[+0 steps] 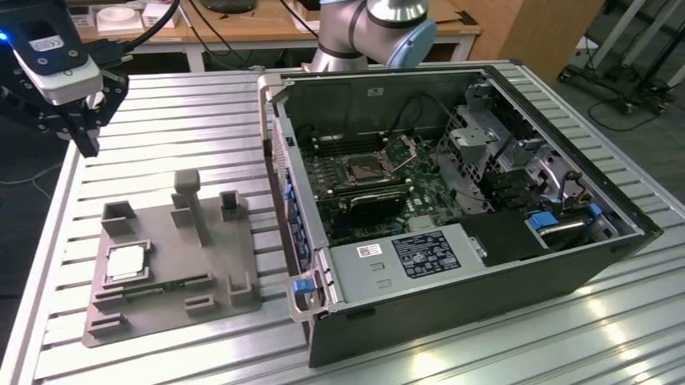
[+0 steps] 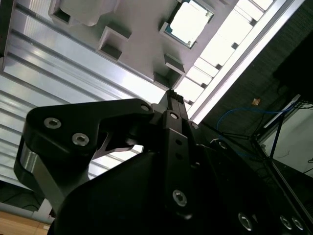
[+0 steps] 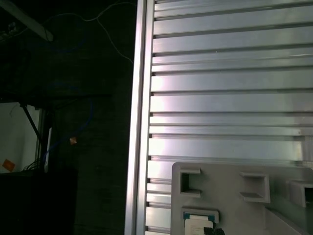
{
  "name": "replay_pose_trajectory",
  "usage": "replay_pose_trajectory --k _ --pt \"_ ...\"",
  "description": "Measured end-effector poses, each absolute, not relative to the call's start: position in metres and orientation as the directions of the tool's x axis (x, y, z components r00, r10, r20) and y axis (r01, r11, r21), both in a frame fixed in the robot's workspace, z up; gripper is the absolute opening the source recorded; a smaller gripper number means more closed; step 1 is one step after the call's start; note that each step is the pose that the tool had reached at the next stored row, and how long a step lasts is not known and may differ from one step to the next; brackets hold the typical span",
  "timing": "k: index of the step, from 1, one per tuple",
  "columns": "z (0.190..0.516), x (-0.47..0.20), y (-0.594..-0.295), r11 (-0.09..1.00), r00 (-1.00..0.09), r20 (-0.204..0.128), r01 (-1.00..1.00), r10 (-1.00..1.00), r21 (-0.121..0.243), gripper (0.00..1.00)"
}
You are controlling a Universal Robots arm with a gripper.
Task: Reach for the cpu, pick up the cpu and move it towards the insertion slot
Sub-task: 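Reach for the cpu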
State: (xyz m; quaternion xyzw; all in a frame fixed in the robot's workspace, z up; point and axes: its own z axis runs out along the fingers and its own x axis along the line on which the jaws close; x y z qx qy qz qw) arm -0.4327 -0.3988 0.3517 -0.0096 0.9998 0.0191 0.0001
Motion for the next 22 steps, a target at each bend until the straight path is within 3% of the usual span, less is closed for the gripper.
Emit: replay_pose_trajectory --k 22 --pt "0.3474 -0.4331 -0.4062 0.999 -1.000 0.000 -0.019 -0.019 0.038 0.11"
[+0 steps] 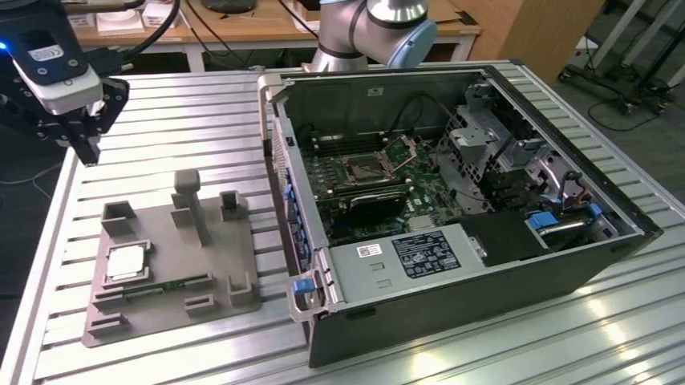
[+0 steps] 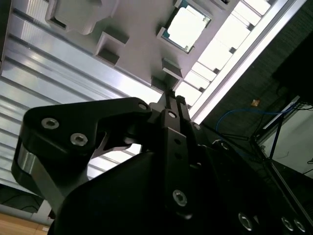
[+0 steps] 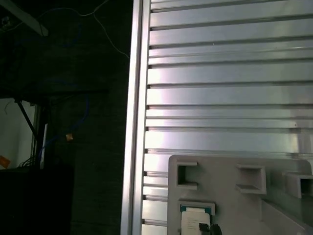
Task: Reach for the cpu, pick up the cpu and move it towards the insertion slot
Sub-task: 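Reach for the cpu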
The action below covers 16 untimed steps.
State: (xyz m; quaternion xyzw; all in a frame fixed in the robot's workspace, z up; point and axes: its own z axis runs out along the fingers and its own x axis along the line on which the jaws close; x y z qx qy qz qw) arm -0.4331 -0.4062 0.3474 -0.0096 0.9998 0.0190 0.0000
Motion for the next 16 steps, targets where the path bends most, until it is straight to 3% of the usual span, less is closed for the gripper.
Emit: replay_pose_trajectory --k 2,4,5,7,8,10,13,14,16 --pt "0.346 -0.433 -0.407 0.999 -1.000 0.001 -0.019 -0.019 0.038 0.17" --pt "0.343 -0.433 -0.408 0.999 -1.000 0.001 -0.021 -0.021 0.038 0.29" --pt "0.341 -0.433 -0.409 0.999 -1.000 0.001 -0.021 -0.021 0.038 0.29" --pt "0.337 -0.433 -0.413 0.999 -1.000 0.003 -0.024 -0.024 0.038 0.41" --pt "0.336 -0.433 -0.416 0.999 -1.000 0.005 -0.026 -0.026 0.038 0.41" --pt "0.332 -0.433 -0.420 0.999 -1.000 0.010 -0.029 -0.029 0.038 0.53" --pt "0.327 -0.433 -0.424 0.999 -0.999 0.013 -0.031 -0.032 0.038 0.58" --pt "0.326 -0.433 -0.424 0.999 -0.999 0.013 -0.031 -0.032 0.038 0.65" --pt "0.326 -0.433 -0.425 0.999 -0.999 0.013 -0.031 -0.032 0.038 0.65"
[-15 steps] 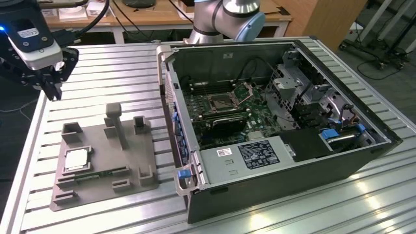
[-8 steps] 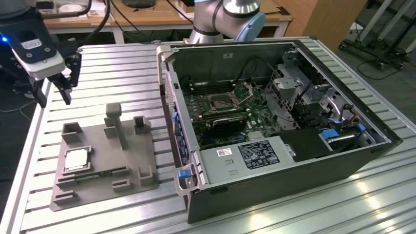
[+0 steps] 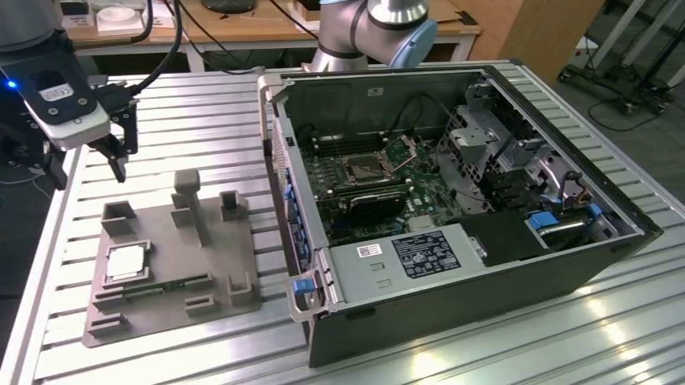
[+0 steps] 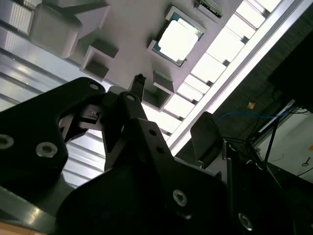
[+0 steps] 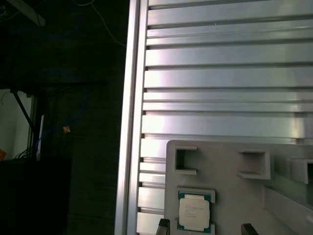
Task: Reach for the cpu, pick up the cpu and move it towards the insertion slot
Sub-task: 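Reach for the cpu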
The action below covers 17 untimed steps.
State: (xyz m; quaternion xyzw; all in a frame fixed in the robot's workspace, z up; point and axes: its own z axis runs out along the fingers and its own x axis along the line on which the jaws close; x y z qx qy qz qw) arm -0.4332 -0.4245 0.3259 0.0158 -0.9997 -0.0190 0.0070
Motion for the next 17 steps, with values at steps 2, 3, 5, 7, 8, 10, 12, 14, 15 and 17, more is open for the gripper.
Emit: replay_pose_trajectory --k 2,3,5,7,8,10,12,14,15,17 --pt "0.3258 -0.4331 -0.4246 0.999 -0.999 0.013 -0.031 -0.032 0.038 0.65" --pt "0.3257 -0.4331 -0.4246 0.999 -0.999 0.013 -0.031 -0.032 0.038 0.65" --pt "0.3253 -0.4331 -0.4247 0.999 -0.999 0.013 -0.031 -0.032 0.038 0.65" --pt "0.3253 -0.4331 -0.4247 0.999 -0.999 0.013 -0.031 -0.032 0.038 0.65" --pt "0.3251 -0.4331 -0.4247 0.999 -0.999 0.013 -0.031 -0.032 0.038 0.65" --pt "0.3244 -0.4331 -0.4248 0.999 -0.999 0.013 -0.031 -0.032 0.038 0.65" --pt "0.3234 -0.4331 -0.4250 0.999 -0.999 0.013 -0.031 -0.032 0.038 0.65" --pt "0.3220 -0.4331 -0.4252 0.999 -0.999 0.013 -0.031 -0.032 0.038 0.65" --pt "0.3211 -0.4331 -0.4253 0.999 -0.999 0.013 -0.031 -0.032 0.038 0.65" --pt "0.3192 -0.4331 -0.4255 0.999 -0.999 0.013 -0.031 -0.032 0.038 0.65"
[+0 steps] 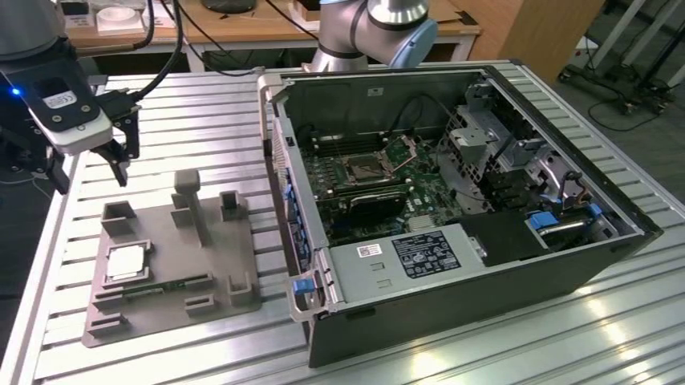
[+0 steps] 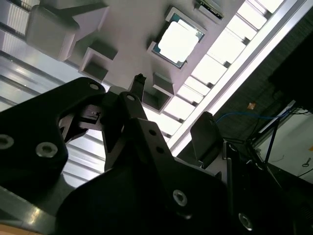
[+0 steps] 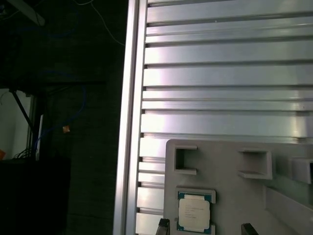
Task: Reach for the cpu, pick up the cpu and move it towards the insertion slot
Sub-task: 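Reach for the cpu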
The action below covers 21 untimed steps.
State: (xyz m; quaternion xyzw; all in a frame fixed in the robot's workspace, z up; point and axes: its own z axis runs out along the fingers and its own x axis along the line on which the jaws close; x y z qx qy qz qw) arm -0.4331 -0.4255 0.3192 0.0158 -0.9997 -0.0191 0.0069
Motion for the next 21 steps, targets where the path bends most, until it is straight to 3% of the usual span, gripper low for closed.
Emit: replay_pose_trajectory --k 21 --pt "0.307 -0.433 -0.433 0.999 -0.999 0.013 -0.031 -0.032 0.039 0.65"
